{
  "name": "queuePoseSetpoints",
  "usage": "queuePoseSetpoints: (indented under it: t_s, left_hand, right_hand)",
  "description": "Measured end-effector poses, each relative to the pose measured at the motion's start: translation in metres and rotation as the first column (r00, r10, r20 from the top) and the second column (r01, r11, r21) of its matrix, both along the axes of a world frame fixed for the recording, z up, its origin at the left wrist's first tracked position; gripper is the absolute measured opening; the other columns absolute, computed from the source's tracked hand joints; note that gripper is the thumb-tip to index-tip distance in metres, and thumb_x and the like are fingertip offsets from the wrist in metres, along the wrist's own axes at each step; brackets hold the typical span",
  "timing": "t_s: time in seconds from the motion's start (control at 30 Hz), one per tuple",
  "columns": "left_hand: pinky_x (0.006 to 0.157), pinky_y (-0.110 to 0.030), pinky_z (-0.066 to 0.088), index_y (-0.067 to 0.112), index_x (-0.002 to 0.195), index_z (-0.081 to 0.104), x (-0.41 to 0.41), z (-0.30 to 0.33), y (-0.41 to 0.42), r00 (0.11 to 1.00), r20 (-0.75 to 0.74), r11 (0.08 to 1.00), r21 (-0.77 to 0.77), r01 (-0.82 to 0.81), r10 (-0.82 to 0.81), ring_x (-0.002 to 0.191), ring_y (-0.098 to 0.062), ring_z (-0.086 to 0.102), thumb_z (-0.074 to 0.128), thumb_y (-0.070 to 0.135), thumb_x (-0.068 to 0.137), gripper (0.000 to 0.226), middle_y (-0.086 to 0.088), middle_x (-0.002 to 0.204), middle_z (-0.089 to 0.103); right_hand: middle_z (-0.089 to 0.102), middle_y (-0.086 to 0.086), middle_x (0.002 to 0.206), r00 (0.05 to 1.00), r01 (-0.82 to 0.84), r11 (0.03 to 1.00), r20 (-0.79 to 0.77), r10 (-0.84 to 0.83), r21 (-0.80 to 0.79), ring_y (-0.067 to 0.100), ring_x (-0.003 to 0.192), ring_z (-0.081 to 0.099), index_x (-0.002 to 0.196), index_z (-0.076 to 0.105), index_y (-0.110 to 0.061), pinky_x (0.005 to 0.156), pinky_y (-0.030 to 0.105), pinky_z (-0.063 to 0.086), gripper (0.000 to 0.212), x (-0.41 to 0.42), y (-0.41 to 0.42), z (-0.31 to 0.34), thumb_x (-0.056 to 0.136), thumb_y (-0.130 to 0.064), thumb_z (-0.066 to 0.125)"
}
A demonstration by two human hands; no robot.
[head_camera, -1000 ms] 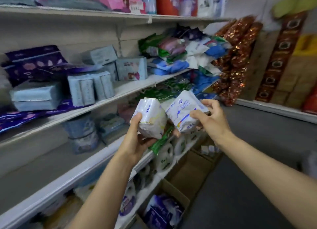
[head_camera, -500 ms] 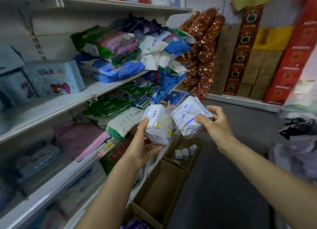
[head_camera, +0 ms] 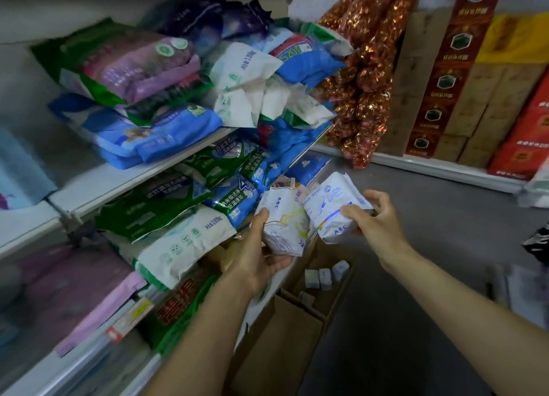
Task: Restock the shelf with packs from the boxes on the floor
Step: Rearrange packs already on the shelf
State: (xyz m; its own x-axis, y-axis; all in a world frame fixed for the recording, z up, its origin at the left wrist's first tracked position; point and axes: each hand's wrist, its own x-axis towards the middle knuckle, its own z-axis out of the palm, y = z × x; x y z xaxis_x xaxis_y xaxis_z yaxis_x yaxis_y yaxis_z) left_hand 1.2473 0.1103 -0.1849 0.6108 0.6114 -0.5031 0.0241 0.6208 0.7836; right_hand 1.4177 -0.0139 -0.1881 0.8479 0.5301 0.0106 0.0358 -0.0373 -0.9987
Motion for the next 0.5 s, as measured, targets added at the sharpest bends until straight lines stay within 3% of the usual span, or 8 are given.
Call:
queuePoseSetpoints:
  t_s: [0.2, 0.5]
  left_hand:
    - [0.054, -0.027, 0.053, 0.020, 0.102, 0.066, 0.079, -0.029, 0.034, 0.998, -0.051, 0.999, -0.034, -0.023, 0.022, 0.085, -0.022, 0.064, 0.051, 0.056, 0.093, 0.040, -0.007, 0.096, 0.069]
    - [0.063, -0.031, 0.051, 0.015, 0.113, 0.065, 0.240, -0.080, 0.074, 0.972, -0.179, 0.972, -0.151, -0.182, 0.154, 0.088, -0.028, 0.061, 0.061, 0.062, 0.083, 0.055, -0.014, 0.104, 0.066]
  right_hand:
    - [0.059, 0.002, 0.116, 0.998, -0.063, 0.996, -0.004, 0.063, -0.056, 0.022, 0.095, 0.067, 0.116, 0.047, -0.026, 0.076, 0.038, 0.058, 0.049, 0.086, 0.049, -0.029, 0.077, -0.020, 0.076]
    - [0.054, 0.007, 0.112, 0.975, -0.220, 0.948, -0.043, 0.216, -0.232, 0.013, 0.080, 0.061, 0.124, 0.042, -0.010, 0.048, 0.013, 0.049, 0.053, 0.256, 0.124, -0.062, 0.082, -0.010, 0.074]
